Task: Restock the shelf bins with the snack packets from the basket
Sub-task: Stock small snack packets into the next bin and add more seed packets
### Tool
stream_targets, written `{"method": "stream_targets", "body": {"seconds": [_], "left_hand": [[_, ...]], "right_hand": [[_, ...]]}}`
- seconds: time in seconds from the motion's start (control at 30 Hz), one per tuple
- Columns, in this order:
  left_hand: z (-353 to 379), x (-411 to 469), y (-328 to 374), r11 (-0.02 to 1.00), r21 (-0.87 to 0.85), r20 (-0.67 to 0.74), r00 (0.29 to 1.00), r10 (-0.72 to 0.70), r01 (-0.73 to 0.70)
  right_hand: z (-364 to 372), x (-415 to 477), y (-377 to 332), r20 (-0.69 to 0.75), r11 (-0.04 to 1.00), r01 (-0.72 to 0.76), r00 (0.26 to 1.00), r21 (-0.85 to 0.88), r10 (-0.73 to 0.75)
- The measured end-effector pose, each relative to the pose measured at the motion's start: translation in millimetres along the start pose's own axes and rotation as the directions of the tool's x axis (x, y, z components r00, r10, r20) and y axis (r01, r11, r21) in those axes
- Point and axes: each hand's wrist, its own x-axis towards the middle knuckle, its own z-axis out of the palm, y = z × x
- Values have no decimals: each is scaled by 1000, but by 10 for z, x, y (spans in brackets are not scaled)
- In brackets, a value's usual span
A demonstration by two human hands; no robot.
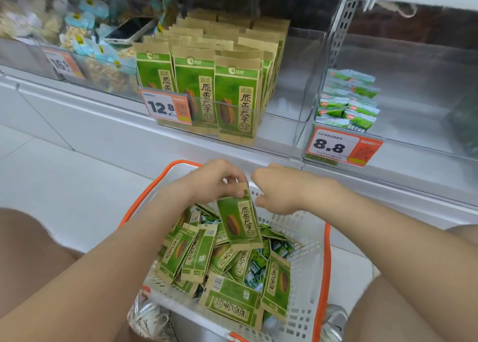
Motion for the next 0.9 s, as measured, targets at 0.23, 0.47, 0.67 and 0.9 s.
{"method": "stream_targets", "body": {"seconds": [0.23, 0.47, 0.67, 0.9], "left_hand": [[-236, -290, 663, 881, -441, -416, 909, -31, -172], [-375, -501, 984, 832, -528, -261, 965, 33, -171], [-440, -378, 1207, 965, -134, -545, 830, 118, -225], [-629, -137, 1398, 883, 436, -807, 510, 298, 175]], "right_hand": [[-231, -315, 123, -242, 757, 60, 961, 651, 132], [-557, -632, 169, -632, 569, 358, 660, 740, 407], [-848, -747, 292, -732, 657, 393, 566, 643, 378], [-1120, -735, 299, -949, 898, 308, 122, 314, 290]]}}
